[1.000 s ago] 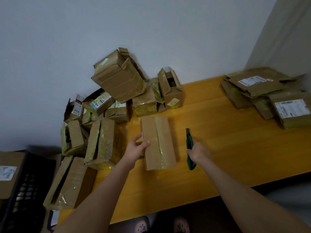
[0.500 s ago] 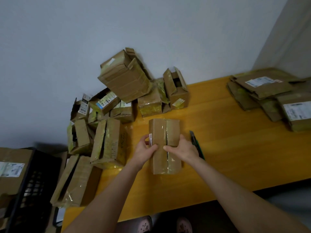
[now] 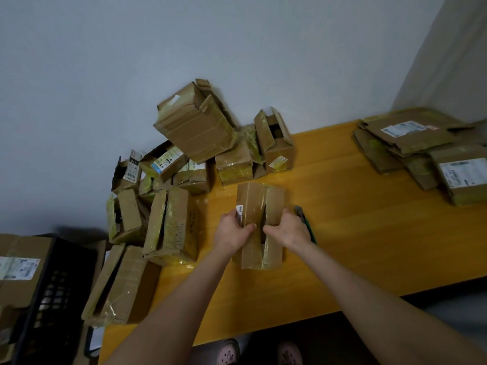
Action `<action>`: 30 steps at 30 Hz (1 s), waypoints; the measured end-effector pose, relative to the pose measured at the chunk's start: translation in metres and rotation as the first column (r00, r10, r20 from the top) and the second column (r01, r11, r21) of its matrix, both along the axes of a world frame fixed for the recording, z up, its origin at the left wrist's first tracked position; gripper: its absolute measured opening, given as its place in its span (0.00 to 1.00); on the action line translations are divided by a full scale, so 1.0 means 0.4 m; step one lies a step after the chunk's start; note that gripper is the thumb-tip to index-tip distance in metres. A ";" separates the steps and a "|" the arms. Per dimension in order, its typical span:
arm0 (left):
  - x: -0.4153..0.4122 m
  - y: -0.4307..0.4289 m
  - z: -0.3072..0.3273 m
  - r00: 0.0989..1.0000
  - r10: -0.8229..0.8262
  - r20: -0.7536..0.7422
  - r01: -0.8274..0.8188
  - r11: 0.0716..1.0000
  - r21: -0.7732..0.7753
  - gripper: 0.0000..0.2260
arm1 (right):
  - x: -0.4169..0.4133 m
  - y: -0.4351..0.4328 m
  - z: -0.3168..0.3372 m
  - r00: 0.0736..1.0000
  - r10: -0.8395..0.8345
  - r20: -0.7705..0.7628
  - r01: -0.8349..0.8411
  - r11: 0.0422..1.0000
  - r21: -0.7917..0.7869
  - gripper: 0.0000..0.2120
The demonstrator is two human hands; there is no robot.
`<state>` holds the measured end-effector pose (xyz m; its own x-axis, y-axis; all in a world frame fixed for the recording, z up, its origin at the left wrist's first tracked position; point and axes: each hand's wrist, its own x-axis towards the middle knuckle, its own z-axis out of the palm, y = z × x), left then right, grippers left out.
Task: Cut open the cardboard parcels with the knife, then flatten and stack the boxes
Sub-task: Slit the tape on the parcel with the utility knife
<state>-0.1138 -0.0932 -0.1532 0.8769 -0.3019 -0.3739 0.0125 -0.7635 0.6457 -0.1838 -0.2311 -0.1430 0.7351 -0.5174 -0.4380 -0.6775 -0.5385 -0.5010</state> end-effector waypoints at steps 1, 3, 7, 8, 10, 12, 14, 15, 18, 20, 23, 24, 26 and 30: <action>0.001 0.001 0.004 1.000 -0.014 -0.010 0.014 1.000 -0.002 0.21 | 0.000 -0.004 -0.002 1.000 0.013 0.007 -0.013 0.999 0.034 0.25; 0.006 0.004 0.013 0.999 -0.037 -0.029 0.037 0.999 -0.019 0.21 | 0.000 -0.016 -0.006 0.999 0.032 0.037 -0.037 0.989 0.144 0.24; 0.012 0.001 0.037 0.996 -0.063 -0.064 0.059 0.997 -0.059 0.20 | -0.007 -0.050 -0.006 0.997 0.056 0.055 -0.070 0.947 0.313 0.25; 0.012 -0.001 0.041 0.995 -0.066 -0.076 0.061 0.995 -0.074 0.20 | -0.009 -0.059 -0.005 0.996 0.068 0.053 -0.082 0.936 0.342 0.26; 0.010 -0.005 0.044 0.991 -0.078 -0.108 0.066 0.992 -0.105 0.19 | -0.015 -0.073 -0.001 0.995 0.090 0.032 -0.096 0.916 0.390 0.32; 0.008 -0.007 0.050 0.987 -0.091 -0.129 0.076 0.990 -0.118 0.20 | -0.019 -0.080 0.002 0.996 0.093 0.020 -0.093 0.906 0.413 0.36; 0.007 -0.008 0.054 0.984 -0.100 -0.146 0.081 0.988 -0.128 0.21 | -0.022 -0.082 -0.001 0.996 0.081 0.029 -0.086 0.895 0.437 0.34; 0.007 -0.007 0.057 0.982 -0.103 -0.156 0.083 0.988 -0.131 0.22 | -0.025 -0.082 -0.001 0.997 0.075 0.034 -0.082 0.889 0.450 0.31; 0.008 -0.003 0.058 0.973 -0.098 -0.207 0.068 0.987 -0.144 0.23 | -0.027 -0.081 -0.008 0.998 0.061 0.034 -0.070 0.875 0.480 0.27; 0.012 0.002 0.057 0.970 -0.092 -0.226 0.060 0.988 -0.145 0.23 | -0.026 -0.082 -0.012 0.998 0.052 0.030 -0.061 0.862 0.504 0.26; 0.006 -0.005 0.058 0.970 -0.096 -0.224 0.065 0.987 -0.144 0.24 | -0.025 -0.082 -0.019 0.999 0.034 0.042 -0.051 0.860 0.508 0.23; 0.002 -0.010 0.056 0.977 -0.095 -0.191 0.069 0.988 -0.139 0.24 | -0.022 -0.081 -0.025 0.998 0.022 0.050 -0.044 0.871 0.490 0.23; -0.004 -0.019 0.048 0.990 -0.072 -0.120 0.057 0.990 -0.126 0.25 | -0.017 -0.076 -0.032 0.996 0.011 0.093 -0.048 0.913 0.405 0.27; 0.004 -0.013 0.044 0.984 0.008 -0.180 -0.036 0.988 -0.151 0.27 | -0.019 -0.080 -0.045 0.989 -0.039 0.146 -0.008 0.951 0.308 0.30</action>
<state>-0.1122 -0.0982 -0.1354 0.8072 -0.3492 -0.4759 0.1539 -0.6538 0.7409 -0.1912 -0.2631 -0.1609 0.7967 -0.3872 -0.4640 -0.5901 -0.3328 -0.7356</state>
